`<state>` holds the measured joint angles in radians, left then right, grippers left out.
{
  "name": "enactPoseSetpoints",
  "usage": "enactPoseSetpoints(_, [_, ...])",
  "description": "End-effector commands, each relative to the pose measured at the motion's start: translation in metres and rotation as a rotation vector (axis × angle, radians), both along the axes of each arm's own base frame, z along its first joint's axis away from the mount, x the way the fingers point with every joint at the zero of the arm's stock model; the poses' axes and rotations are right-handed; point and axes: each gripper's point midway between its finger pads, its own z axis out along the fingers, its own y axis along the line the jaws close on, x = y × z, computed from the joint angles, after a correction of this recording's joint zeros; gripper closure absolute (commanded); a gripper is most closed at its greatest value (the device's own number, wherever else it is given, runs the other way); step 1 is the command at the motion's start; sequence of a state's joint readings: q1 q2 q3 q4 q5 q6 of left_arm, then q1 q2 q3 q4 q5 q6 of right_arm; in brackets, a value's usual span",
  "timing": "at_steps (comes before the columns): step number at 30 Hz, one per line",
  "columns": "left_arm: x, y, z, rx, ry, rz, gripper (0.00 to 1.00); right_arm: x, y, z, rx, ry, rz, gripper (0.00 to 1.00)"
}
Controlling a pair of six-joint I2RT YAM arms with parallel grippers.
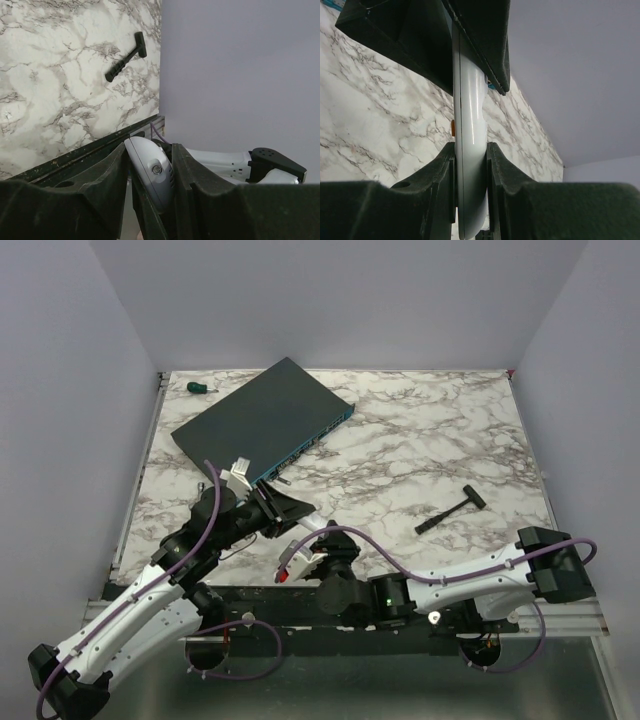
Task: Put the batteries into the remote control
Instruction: Turn over the remote control.
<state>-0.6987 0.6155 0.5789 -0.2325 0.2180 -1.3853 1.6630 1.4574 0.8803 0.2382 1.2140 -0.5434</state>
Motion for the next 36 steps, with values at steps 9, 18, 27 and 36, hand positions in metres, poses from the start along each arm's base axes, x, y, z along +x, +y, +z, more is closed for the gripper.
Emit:
enactPoseSetpoints(9, [-0.003,0.001,0.014,-0.06,-0.061,-0.004,1.0,-0.013,0.024,0.029,0.228,0.112,0.105,0.55])
enactPoseSetpoints(18, [-0.001,0.003,0.008,-0.045,-0.067,0.013,1.0,-0.024,0.029,0.034,0.315,0.204,0.185,0.42])
enactPoseSetpoints(27, [0.002,0.006,0.0,-0.009,-0.078,0.024,1.0,-0.033,0.02,0.057,0.441,0.303,0.239,0.36])
enactPoseSetpoints(36, [-0.001,0.012,0.012,0.001,-0.225,0.012,1.0,-0.058,-0.005,0.071,0.639,0.55,0.332,0.12])
